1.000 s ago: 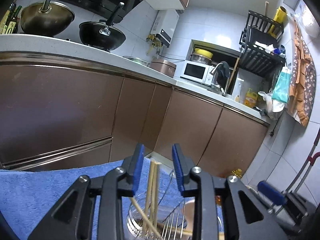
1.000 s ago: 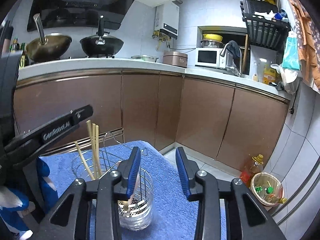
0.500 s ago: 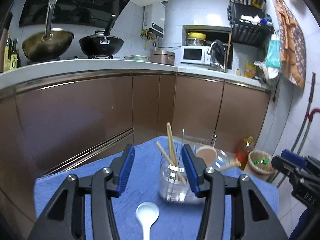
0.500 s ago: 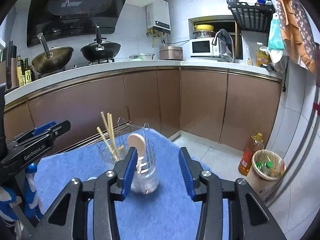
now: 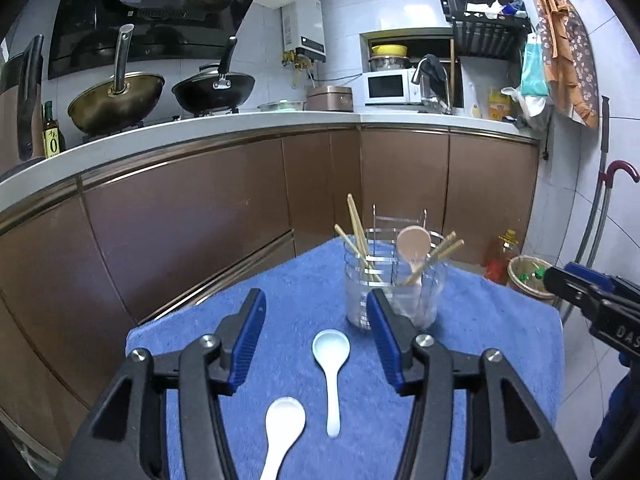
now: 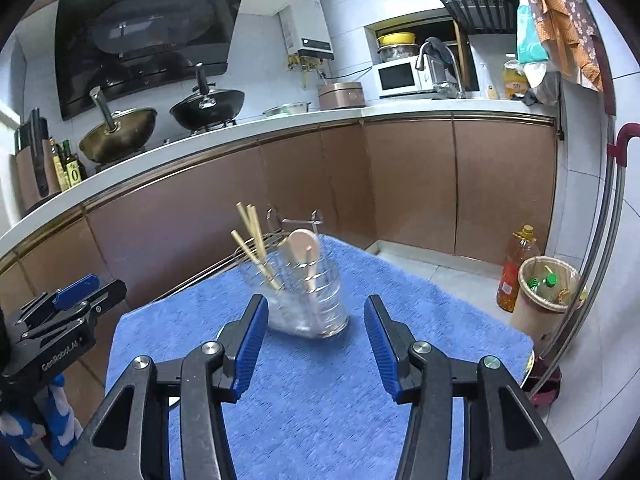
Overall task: Organize utensils
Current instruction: 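Carry the chopstick and pink spoon into the holder and open both tools, then pull both open tools back over the remaining white and light-blue spoons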
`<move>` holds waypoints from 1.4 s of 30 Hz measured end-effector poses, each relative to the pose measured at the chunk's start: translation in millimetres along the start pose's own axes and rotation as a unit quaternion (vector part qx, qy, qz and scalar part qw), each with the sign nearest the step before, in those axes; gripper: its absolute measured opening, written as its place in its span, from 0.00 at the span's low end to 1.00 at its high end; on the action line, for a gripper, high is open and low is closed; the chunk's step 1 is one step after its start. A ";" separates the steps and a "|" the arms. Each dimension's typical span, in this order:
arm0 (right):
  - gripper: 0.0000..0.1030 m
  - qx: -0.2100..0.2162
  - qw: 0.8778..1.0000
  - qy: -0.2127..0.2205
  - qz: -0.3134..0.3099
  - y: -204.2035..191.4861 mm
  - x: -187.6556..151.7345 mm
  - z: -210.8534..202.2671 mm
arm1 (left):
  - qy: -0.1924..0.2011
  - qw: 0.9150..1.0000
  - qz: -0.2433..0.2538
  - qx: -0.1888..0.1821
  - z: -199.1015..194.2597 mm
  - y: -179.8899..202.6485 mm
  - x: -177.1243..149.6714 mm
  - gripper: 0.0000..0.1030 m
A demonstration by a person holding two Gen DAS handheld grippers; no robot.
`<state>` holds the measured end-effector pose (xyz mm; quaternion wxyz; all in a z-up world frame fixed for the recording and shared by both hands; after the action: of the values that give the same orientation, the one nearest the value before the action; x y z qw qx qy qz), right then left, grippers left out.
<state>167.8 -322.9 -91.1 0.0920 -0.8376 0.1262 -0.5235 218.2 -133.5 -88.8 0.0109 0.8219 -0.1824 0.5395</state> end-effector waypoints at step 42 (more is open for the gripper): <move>0.49 0.004 0.997 -0.074 -0.019 -24.9 -54.1 23.5 | -0.054 0.998 0.011 0.008 -6.9 -24.7 -48.9 0.49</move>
<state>169.0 -282.0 -140.4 0.0946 -0.8758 0.1015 -0.4624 202.6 -94.9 -125.0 -0.0116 0.8479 -0.1869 0.4960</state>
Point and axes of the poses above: each gripper's, at about its wrist camera, not at the fingertips, and z roughly the way its jaws point, y to its right, x to its top, the point moved 6 cm from there along z, roughly the way its jaws point, and after that the axes turned 7 degrees about z, right-handed, at the moved point
